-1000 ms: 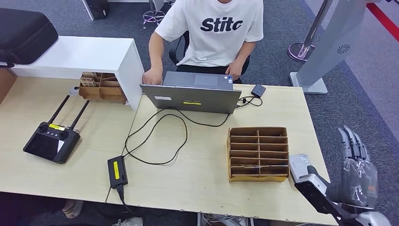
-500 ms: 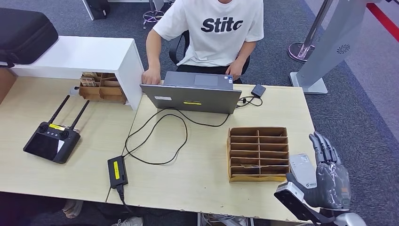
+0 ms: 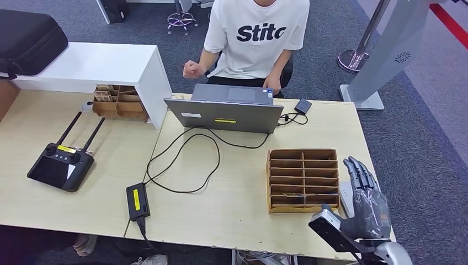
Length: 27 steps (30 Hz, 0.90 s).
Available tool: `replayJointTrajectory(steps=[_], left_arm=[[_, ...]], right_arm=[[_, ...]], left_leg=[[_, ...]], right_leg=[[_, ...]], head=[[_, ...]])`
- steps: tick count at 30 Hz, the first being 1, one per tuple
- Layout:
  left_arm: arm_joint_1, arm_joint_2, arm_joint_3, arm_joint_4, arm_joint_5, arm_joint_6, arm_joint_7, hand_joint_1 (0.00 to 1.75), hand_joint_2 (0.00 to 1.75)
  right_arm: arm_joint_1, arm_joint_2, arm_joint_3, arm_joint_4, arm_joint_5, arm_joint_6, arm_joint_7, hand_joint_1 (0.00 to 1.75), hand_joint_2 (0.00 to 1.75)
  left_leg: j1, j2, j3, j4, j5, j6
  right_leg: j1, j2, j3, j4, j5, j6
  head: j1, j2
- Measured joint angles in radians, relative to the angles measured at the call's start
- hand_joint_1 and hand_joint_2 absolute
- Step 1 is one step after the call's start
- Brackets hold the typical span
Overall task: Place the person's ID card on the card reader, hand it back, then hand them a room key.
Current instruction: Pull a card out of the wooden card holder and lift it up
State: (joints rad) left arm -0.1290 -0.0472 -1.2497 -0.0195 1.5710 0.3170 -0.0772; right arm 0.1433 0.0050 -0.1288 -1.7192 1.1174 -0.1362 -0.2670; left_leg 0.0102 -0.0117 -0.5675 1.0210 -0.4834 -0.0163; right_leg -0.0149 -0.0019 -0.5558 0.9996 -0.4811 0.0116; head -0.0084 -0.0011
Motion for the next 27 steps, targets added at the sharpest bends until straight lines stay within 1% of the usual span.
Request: replayJointTrajectory(steps=[19,27], left_arm=[[0.000,0.006,-0.018,0.000,0.000,-0.008,-0.001,0.00,1.75],[-0.001,0.010,-0.021,0.000,0.000,-0.014,-0.024,0.00,1.75]], right_arm=[[-0.081,0.000,0.006,0.172,0.005,0.009,0.032,0.00,1.75],[-0.099,0.000,-0.005,0.212,0.017,0.002,0.060,0.00,1.75]], left_leg=[[0.000,0.000,0.000,0.000,0.000,0.000],[0.000,0.000,0.000,0.000,0.000,0.000]], right_leg=[[0.000,0.000,0.000,0.000,0.000,0.000],[0.000,0.000,0.000,0.000,0.000,0.000]], head=[[0.000,0.000],[0.000,0.000]])
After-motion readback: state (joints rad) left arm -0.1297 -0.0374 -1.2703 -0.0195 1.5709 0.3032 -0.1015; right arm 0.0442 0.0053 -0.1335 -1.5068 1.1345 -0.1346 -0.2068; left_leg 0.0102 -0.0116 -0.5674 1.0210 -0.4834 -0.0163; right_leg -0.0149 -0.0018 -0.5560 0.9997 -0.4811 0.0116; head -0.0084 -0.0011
